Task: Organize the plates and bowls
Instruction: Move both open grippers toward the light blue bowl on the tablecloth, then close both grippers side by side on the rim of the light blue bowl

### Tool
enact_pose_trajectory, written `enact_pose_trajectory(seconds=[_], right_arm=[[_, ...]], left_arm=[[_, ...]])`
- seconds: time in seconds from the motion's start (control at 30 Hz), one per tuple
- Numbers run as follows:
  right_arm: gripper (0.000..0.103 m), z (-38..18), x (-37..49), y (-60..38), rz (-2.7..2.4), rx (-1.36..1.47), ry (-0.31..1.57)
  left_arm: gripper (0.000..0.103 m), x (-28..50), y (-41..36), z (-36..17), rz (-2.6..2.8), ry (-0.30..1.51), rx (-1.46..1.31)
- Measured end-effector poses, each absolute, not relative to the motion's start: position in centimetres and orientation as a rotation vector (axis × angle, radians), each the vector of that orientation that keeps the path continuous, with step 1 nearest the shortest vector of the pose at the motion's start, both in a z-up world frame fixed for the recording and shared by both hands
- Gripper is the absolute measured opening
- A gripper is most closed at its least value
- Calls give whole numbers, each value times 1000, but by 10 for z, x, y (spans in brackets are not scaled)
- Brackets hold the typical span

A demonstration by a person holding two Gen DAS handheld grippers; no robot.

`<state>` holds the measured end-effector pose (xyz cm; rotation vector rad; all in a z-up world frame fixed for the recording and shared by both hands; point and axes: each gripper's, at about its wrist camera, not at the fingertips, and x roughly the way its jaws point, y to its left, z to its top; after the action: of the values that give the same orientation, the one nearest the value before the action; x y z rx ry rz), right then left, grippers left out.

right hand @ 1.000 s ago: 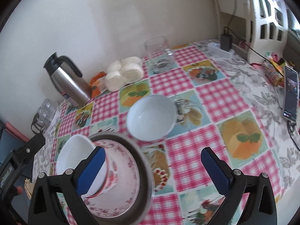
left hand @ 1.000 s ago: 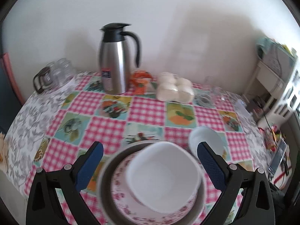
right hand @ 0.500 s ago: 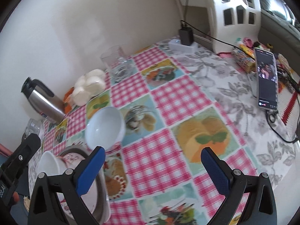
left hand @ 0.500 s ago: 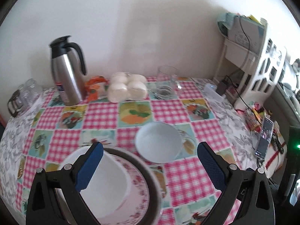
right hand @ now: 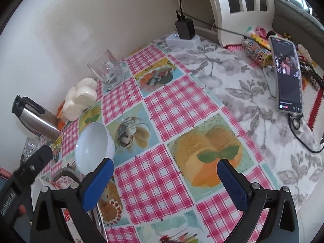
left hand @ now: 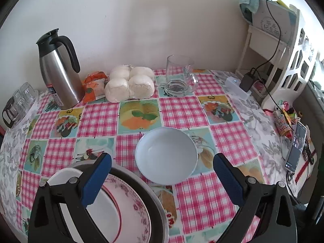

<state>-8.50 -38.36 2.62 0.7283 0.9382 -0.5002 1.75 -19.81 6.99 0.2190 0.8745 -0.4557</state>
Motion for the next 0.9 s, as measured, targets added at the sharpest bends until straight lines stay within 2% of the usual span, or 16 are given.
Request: enact_pose_trajectory(seconds=[0.63, 0.9], right_arm=[[102, -12, -23, -364, -383, 729, 995], [88, -22, -1, -354, -369, 725, 1002]], left_arm=[[100, 62, -222, 31, -342, 915, 300], [99, 73, -222, 20, -324, 934, 299]])
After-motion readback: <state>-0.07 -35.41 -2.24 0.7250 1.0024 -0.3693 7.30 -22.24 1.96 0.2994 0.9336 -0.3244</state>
